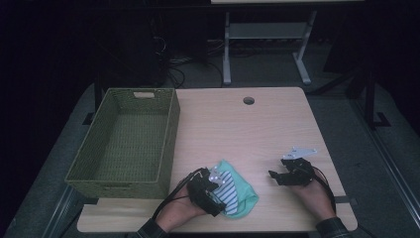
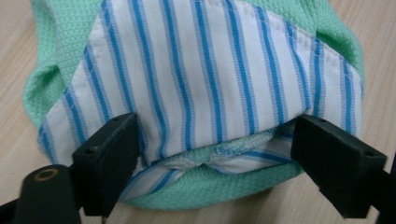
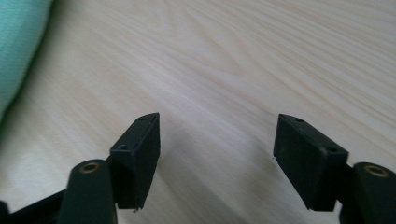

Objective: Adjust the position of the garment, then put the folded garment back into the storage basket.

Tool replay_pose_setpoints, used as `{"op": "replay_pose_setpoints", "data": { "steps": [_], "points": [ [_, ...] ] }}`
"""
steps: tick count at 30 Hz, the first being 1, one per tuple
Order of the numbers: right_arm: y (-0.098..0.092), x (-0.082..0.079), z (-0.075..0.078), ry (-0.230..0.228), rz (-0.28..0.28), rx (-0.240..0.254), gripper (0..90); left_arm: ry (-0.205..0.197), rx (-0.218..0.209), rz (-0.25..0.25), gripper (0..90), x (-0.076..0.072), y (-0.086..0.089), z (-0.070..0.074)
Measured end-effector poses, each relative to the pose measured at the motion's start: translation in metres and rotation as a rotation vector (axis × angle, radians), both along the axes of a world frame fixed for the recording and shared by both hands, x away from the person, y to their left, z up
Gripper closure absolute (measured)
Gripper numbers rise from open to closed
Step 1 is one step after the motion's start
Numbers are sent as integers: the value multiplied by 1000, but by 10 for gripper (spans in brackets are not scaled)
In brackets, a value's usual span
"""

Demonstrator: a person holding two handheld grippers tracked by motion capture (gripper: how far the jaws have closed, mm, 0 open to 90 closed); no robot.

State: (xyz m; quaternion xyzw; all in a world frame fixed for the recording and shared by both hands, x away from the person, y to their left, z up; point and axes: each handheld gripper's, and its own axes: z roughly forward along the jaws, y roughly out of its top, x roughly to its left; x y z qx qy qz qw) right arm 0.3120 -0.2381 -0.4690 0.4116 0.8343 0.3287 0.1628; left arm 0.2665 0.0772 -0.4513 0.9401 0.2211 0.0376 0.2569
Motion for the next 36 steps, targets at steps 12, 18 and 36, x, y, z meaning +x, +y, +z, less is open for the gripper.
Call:
{"op": "replay_pose_setpoints", "data": {
  "steps": [12,18,36],
  "points": [
    [-10,6,-7,16,-74,33,205,-44,39,17,141,-6,-5,-1],
    [-10,6,-10,-2,-76,43,158,-64,35,14,232,-4,-4,-1],
    [-10,5,-13,-28,-87,55,128,-79,4,14,696,7,4,2]
  ]
}}
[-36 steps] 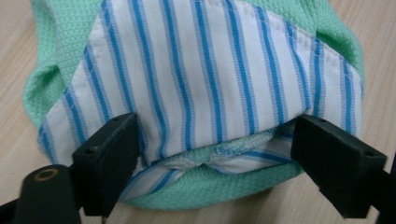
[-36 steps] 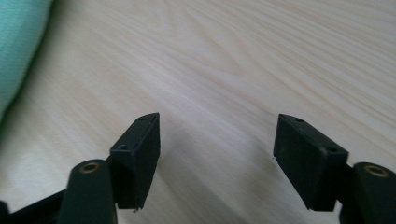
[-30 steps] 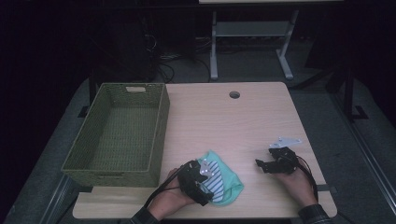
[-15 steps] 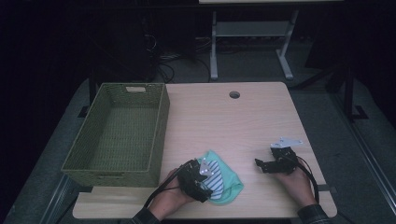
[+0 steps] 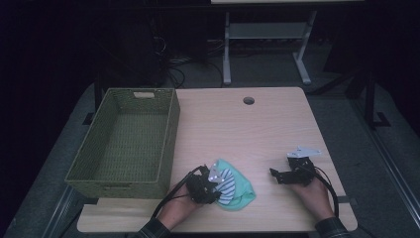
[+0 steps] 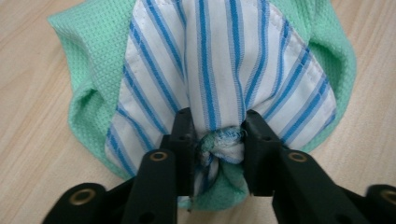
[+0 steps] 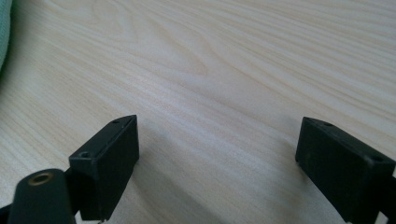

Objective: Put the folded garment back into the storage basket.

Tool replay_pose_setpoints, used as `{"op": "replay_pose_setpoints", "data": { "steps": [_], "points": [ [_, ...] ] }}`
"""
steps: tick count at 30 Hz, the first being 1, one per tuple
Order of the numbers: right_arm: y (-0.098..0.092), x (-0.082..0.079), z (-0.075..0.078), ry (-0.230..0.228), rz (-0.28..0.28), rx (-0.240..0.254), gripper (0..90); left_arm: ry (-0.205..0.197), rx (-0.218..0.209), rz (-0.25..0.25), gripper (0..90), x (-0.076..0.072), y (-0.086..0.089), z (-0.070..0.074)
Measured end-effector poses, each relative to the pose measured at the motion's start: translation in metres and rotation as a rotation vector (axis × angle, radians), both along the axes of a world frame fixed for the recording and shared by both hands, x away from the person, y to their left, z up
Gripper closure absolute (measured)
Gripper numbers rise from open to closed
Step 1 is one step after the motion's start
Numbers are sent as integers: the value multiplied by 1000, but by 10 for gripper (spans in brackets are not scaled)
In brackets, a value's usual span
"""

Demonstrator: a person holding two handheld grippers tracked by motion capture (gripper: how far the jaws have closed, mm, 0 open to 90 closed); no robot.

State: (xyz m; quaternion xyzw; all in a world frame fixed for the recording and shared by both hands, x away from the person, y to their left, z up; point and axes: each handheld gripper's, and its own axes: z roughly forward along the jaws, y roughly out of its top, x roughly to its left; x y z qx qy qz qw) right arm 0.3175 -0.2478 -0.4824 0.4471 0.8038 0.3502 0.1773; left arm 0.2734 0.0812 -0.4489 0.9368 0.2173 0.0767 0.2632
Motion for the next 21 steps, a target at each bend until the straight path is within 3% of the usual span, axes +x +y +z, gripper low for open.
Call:
{"op": "replay_pose_setpoints", "data": {
  "steps": [4,9,12,17,21],
  "points": [
    [0,0,0,1,-1,0,129,11,-14,-4,728,3,2,0],
    [0,0,0,0,0,0,128,77,-59,12,741,12,7,2],
    [0,0,0,0,-1,0,128,75,-69,23,745,14,10,7],
    [0,0,0,0,0,-1,128,93,-128,47,749,17,14,17],
    [0,0,0,1,-2,0,127,89,-152,49,750,18,16,25]
  ]
}}
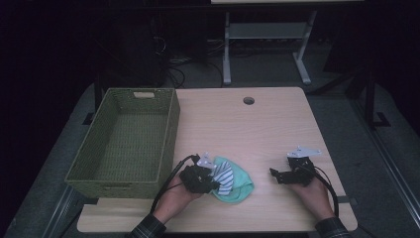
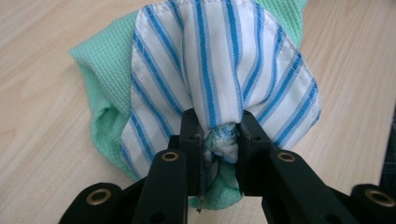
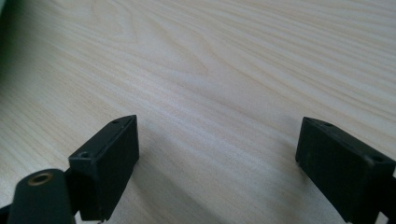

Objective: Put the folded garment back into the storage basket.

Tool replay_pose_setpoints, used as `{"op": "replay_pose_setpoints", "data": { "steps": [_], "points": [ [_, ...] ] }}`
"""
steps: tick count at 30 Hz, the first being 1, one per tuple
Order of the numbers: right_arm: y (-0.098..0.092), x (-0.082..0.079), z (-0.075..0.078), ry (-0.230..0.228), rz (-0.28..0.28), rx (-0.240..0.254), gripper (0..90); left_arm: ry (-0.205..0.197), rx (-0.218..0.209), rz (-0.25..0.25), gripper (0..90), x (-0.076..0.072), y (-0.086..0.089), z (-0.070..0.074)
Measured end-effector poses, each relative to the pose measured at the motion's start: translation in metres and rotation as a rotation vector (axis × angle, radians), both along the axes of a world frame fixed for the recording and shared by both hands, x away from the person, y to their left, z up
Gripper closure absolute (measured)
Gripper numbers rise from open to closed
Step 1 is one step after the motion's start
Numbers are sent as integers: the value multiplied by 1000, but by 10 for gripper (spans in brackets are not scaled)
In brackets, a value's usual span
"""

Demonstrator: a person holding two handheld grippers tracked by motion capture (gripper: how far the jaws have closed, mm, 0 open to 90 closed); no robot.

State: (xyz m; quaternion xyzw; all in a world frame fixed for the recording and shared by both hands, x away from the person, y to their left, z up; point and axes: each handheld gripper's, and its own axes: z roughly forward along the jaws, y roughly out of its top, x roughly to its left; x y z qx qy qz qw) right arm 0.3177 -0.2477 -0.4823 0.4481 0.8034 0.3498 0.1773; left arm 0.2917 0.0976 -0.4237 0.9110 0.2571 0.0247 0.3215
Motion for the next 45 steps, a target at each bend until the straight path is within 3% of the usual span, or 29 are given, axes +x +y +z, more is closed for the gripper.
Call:
{"op": "replay_pose_setpoints", "data": {
  "steps": [8,20,35,45],
  "points": [
    [0,0,0,1,-1,0,128,1,-60,19,753,5,3,16],
    [0,0,0,4,-4,1,128,9,-105,14,751,10,8,36],
    [0,0,0,4,-3,1,127,-28,-117,33,751,27,21,71],
    [0,0,0,4,-3,0,127,-62,-117,61,750,38,38,99]
  ]
}}
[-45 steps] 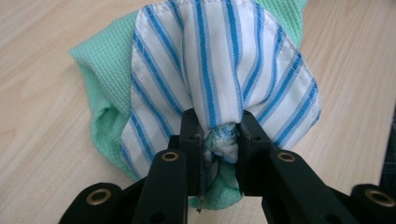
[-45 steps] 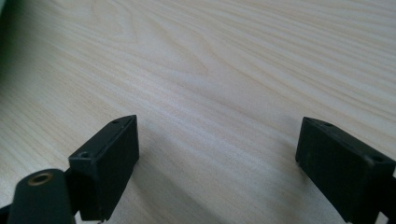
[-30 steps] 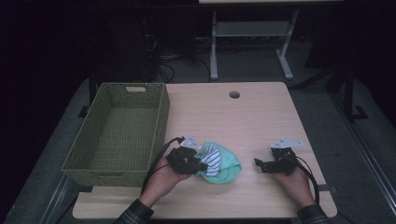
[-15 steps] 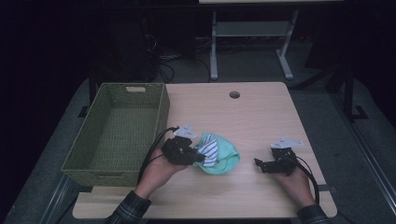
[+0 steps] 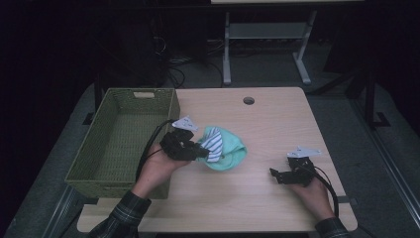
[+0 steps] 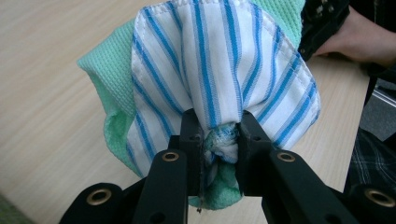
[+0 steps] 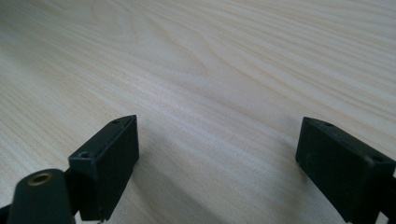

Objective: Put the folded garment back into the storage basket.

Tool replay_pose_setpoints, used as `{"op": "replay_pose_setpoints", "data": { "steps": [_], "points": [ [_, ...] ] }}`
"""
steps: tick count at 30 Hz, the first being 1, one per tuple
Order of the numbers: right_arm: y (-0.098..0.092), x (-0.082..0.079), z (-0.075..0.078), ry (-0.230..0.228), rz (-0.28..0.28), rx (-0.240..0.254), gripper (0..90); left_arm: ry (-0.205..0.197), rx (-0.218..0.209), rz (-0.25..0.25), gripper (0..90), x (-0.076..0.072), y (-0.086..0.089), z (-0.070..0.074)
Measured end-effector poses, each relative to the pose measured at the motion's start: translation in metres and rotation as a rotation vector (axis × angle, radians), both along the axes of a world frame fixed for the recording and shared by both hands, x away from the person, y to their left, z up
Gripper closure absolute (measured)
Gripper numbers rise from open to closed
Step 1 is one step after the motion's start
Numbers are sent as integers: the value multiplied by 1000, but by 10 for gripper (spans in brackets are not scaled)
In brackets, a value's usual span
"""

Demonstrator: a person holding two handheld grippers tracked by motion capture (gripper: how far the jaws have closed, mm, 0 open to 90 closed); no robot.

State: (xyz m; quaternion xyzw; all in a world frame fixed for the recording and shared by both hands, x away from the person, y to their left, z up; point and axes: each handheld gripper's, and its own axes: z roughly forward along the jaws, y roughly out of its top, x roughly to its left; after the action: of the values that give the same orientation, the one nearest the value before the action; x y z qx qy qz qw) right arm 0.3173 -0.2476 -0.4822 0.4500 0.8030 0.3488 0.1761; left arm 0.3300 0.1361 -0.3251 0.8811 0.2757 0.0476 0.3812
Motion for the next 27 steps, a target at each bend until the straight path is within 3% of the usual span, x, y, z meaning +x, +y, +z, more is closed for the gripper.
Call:
{"op": "replay_pose_setpoints", "data": {
  "steps": [12,27],
  "points": [
    [0,0,0,-1,0,0,127,-33,-1,60,750,8,28,24],
    [0,0,0,0,0,0,127,-66,7,192,749,9,82,31]
  ]
}}
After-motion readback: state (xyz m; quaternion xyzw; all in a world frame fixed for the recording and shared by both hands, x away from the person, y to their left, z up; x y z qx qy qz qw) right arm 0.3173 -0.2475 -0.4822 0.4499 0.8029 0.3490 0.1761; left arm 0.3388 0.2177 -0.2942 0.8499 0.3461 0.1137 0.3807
